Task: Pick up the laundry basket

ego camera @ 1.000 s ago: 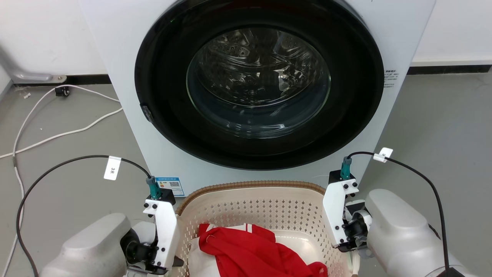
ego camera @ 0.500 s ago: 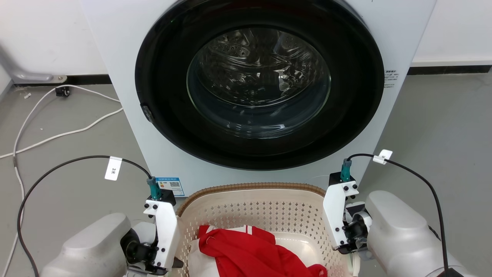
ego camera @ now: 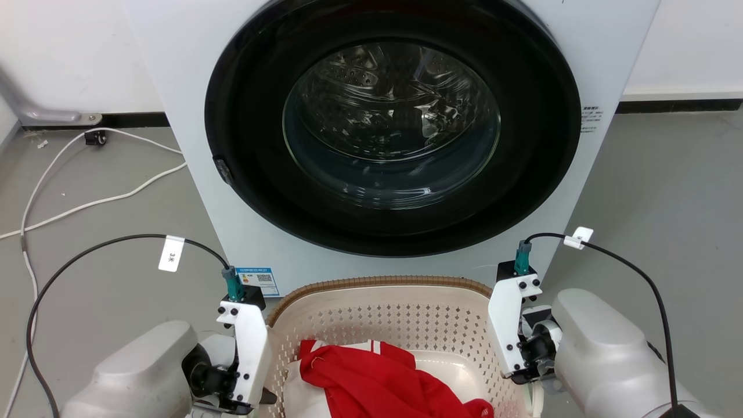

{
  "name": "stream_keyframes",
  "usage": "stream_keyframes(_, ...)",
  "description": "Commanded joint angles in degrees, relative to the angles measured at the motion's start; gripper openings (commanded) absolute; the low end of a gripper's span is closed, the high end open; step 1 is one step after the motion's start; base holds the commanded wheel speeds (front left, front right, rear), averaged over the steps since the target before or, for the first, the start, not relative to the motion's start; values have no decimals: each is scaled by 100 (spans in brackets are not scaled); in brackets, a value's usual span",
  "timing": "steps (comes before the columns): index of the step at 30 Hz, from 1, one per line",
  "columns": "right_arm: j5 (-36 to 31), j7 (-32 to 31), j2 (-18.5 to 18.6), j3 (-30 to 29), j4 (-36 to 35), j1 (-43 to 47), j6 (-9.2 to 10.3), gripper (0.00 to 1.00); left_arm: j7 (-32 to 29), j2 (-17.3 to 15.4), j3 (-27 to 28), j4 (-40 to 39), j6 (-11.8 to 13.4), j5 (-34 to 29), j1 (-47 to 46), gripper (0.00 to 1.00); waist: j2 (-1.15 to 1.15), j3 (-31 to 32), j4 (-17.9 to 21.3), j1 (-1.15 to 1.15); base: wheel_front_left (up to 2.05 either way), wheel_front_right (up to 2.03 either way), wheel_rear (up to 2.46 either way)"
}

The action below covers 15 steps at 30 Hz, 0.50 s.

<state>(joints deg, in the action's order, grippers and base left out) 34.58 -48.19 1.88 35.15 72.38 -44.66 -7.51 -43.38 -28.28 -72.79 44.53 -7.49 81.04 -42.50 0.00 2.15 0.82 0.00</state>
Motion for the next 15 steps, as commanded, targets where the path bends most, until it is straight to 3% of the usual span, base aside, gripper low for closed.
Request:
stream_keyframes(1, -16, 17, 182, 32, 50, -90, 4, 0, -30, -158, -34, 105, 11, -31, 17, 0, 0, 3, -2, 0, 0, 0, 0)
stream_keyframes(15, 112, 50, 182, 141, 48, -33, 4, 0, -5, -126, -40, 164, 11, -48, 73, 0, 0, 41, -6, 0, 0, 0, 0)
